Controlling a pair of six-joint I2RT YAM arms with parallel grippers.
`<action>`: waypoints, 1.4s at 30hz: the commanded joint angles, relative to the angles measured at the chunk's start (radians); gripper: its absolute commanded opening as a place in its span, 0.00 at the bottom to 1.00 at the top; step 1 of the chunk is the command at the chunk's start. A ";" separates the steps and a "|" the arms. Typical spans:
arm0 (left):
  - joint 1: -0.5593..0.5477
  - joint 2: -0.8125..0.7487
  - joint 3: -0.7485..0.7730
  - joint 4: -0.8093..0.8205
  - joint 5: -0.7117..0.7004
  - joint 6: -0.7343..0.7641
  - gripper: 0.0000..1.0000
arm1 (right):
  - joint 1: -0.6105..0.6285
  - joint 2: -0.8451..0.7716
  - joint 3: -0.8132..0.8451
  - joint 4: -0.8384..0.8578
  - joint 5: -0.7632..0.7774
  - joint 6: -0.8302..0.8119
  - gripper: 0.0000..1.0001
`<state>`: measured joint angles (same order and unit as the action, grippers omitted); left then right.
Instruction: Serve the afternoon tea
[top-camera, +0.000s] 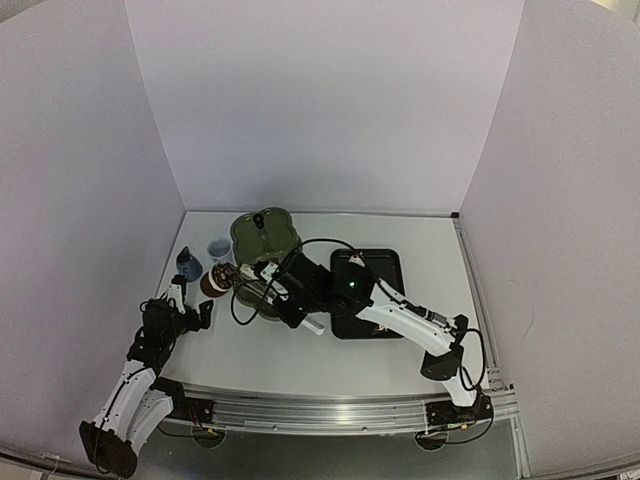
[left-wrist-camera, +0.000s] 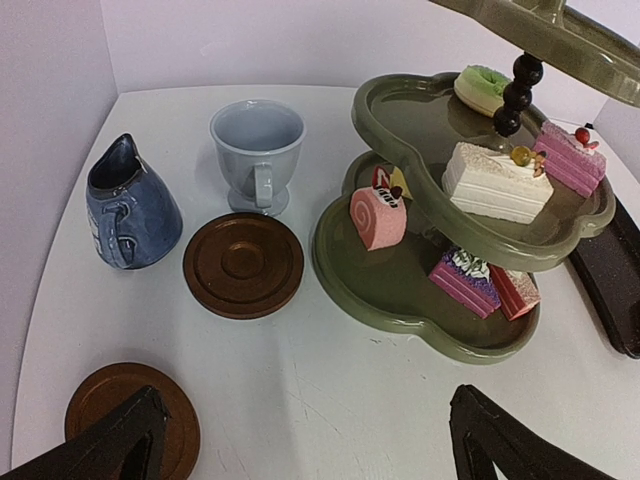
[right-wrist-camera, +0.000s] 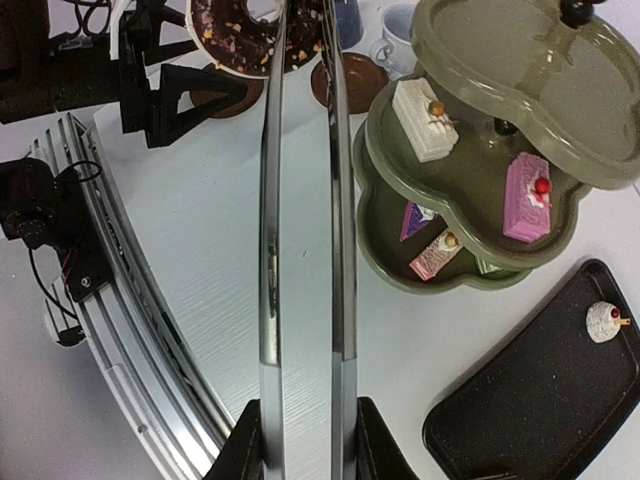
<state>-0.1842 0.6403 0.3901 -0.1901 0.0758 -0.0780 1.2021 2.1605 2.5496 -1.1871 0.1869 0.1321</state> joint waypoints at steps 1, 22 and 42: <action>0.008 -0.012 0.000 0.028 -0.005 0.004 0.99 | 0.013 0.036 0.026 0.108 0.078 -0.065 0.00; 0.011 -0.009 -0.001 0.032 0.007 0.001 0.99 | 0.011 -0.108 -0.322 0.076 0.287 0.012 0.00; 0.012 0.039 0.123 0.119 0.491 -0.202 0.97 | 0.029 -0.033 -0.191 0.078 0.254 0.101 0.00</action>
<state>-0.1757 0.6754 0.4881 -0.0784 0.5257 -0.2478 1.2244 2.1106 2.2987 -1.1381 0.4399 0.1925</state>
